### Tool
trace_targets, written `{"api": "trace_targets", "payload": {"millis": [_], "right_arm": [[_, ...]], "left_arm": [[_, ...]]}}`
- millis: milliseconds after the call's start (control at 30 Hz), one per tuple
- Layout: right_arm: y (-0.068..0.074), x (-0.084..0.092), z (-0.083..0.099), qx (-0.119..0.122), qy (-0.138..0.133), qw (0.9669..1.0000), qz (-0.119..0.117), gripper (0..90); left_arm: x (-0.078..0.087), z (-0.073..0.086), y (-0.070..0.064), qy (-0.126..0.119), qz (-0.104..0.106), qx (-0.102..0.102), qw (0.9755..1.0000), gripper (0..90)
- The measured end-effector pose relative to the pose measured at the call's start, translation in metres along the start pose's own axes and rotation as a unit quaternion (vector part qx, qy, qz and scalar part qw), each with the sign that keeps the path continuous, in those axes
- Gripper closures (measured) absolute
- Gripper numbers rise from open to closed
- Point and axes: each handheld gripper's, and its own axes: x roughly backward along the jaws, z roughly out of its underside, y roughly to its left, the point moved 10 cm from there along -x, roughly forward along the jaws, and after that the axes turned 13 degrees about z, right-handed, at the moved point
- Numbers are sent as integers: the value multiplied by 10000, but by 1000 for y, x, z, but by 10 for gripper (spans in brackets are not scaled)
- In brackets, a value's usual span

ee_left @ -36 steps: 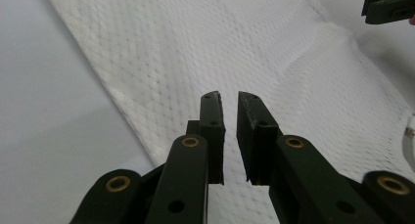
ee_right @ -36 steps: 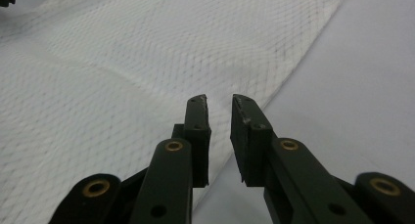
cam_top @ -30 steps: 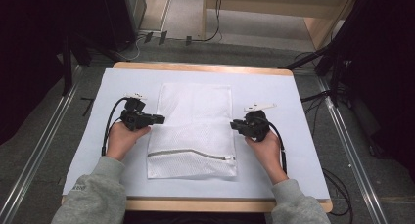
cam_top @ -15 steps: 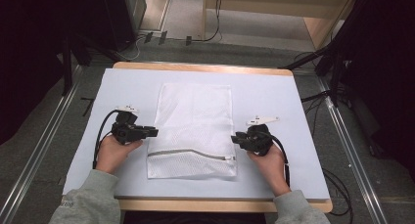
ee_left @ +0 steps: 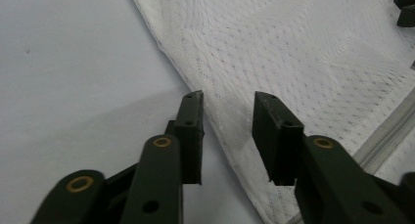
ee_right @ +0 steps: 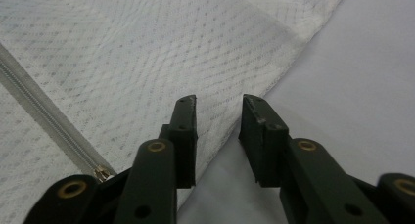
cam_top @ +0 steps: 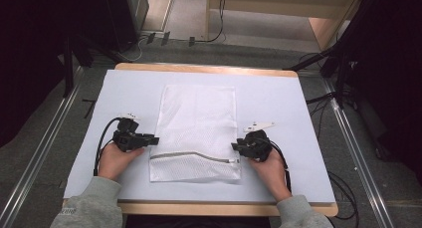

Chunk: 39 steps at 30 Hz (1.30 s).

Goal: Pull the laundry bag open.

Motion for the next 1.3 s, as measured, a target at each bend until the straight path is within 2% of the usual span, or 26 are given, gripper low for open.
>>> {"api": "trace_targets", "payload": {"millis": [100,200,267,333,400,633,833,900,967,1033,1067,1133,1300], "right_arm": [[-1,-1,-1,-47,7,10000,69,809],[1,-2,-1,-97,69,9999,-40,896],[3,-2,-2,-74,96,9999,-46,900],[3,-3,-3,-78,169,9998,-65,900],[1,-4,-5,-95,168,9998,-74,900],[-11,-15,-19,-169,86,9998,-8,900],[-21,-24,-26,-211,55,9997,61,900],[-19,-22,-26,-300,74,9995,23,898],[-18,-19,-26,-290,30,9996,4,859],[-15,-10,-27,-296,-118,9995,-69,840],[-14,-6,-27,-310,-145,9994,-99,843],[-10,3,-26,-280,-242,9992,-150,866],[5,20,-18,-238,-271,9988,-339,900]], "left_arm": [[-4,-1,0,29,-59,-3,10000,800],[-7,-2,-1,102,-52,-62,9999,894],[-8,-3,-2,170,-56,-80,9998,900],[-9,-5,-1,127,-6,-27,9999,900],[-9,-10,4,89,-50,-11,9999,900],[-4,-26,19,-187,-133,74,9997,900],[-8,-32,27,-201,-161,88,9996,900],[-7,-32,23,-165,-149,10,9998,891],[-3,-33,18,-203,-96,-48,9997,846],[0,-34,10,-233,-22,-83,9997,817],[3,-34,7,-233,-38,-168,9996,815],[6,-34,-1,-277,47,-182,9994,800],[8,-35,-25,-264,232,-358,9987,838]]}}
